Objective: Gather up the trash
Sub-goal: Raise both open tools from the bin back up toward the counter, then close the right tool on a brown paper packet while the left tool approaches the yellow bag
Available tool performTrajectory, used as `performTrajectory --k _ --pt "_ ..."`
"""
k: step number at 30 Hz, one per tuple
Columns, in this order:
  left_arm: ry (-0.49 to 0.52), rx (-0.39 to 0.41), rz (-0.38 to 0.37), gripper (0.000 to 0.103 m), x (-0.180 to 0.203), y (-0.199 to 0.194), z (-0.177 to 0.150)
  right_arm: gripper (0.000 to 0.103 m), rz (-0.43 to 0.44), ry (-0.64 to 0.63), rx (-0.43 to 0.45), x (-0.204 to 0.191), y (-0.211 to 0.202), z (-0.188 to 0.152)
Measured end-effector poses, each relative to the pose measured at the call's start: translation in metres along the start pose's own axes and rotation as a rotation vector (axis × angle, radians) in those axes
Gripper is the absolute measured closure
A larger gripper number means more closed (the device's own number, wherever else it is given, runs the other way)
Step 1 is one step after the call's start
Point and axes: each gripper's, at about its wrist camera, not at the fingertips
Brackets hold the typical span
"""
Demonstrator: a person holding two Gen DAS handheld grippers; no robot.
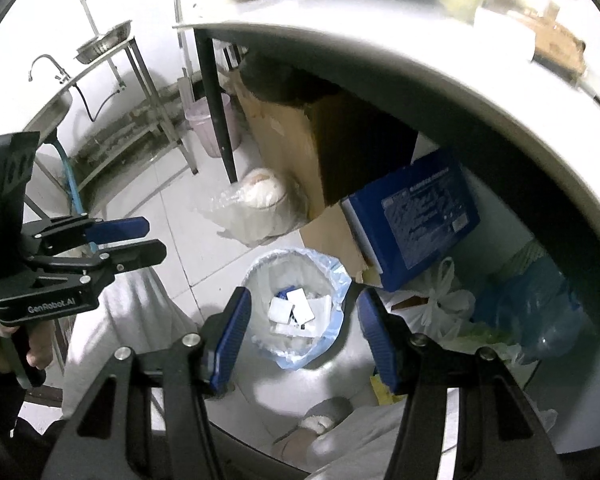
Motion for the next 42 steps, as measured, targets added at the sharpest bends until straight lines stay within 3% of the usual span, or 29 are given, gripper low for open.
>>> performTrajectory --k 11,25,42 --pt "0.056 0.047 -0.001 0.051 0.028 -0.022 0.018 0.049 0.01 -0.027 0.109 -0.001 -0.055 0.015" --pt "0.13 0.116 -0.021 0.05 0.064 -0.046 0.057 0.049 -0.011 0.005 0.213 0.027 -0.104 0.026" --pt "0.243 0.168 -0.042 0.047 0.116 -0.043 0.116 0.049 -0.045 0.099 0.298 0.099 -0.142 0.043"
Point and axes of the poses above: each gripper's, at about its wrist camera, not at the fingertips, and y roughly the way its jaws point, x to its right, z to its top, and after that the axes turned 1 degree about -y, right-handed
